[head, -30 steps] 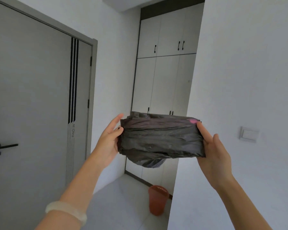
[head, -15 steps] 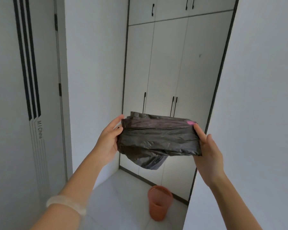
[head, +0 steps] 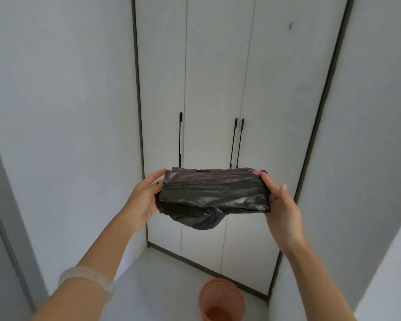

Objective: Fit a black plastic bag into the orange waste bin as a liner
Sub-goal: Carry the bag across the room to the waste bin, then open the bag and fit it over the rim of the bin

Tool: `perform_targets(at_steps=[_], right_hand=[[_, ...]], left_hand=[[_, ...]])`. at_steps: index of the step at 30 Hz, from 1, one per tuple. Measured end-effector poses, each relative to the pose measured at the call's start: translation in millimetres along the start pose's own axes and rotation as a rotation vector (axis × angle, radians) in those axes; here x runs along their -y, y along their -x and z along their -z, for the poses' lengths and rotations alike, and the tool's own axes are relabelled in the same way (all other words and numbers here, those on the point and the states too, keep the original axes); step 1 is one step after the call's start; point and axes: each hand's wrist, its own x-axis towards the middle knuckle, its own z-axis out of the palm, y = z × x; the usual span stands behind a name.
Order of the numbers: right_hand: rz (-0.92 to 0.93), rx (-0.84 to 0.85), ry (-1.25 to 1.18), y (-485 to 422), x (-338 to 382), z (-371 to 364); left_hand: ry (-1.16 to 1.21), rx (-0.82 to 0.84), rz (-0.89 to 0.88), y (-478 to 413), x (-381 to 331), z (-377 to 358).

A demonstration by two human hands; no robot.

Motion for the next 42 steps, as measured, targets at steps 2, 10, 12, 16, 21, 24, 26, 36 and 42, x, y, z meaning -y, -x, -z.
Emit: perform_targets(at_steps=[2,10,12,16,21,24,26,36,42], right_hand=[[0.009,-0.010,0.001,-33,-13,9],[0.026,-0.159,0.169,-142,-84,72],[-0.031,-0.160,0.266,-169,-111,84],[-0.128,-0.113,0.415,-208,-159,101],[-0.145,-0.412,0.645,-228,-201,141],[-0.204,-0.561,0.713,-226,-221,165],[-0.258,-0.680,0.754,-221,-235,182],[-0.601,-0.813,0.595,-252,-312,156],[-0.700,-1.029,0.434,-264,-326,191]], left_hand=[[0.014,0.022,0.045,-46,13,6],[-0.380,0.241,-0.062,-228,73,-36],[-0.483,0.519,-0.053,-260,97,-70],[-0.483,0.782,0.077,-316,167,-115],[-0.361,0.730,0.277,-364,245,-114],[-0.321,0.649,0.319,-379,277,-111],[-0.307,0.579,0.316,-387,293,-109],[-0.190,0.773,0.397,-392,340,-92],[-0.244,0.648,0.416,-398,368,-75]])
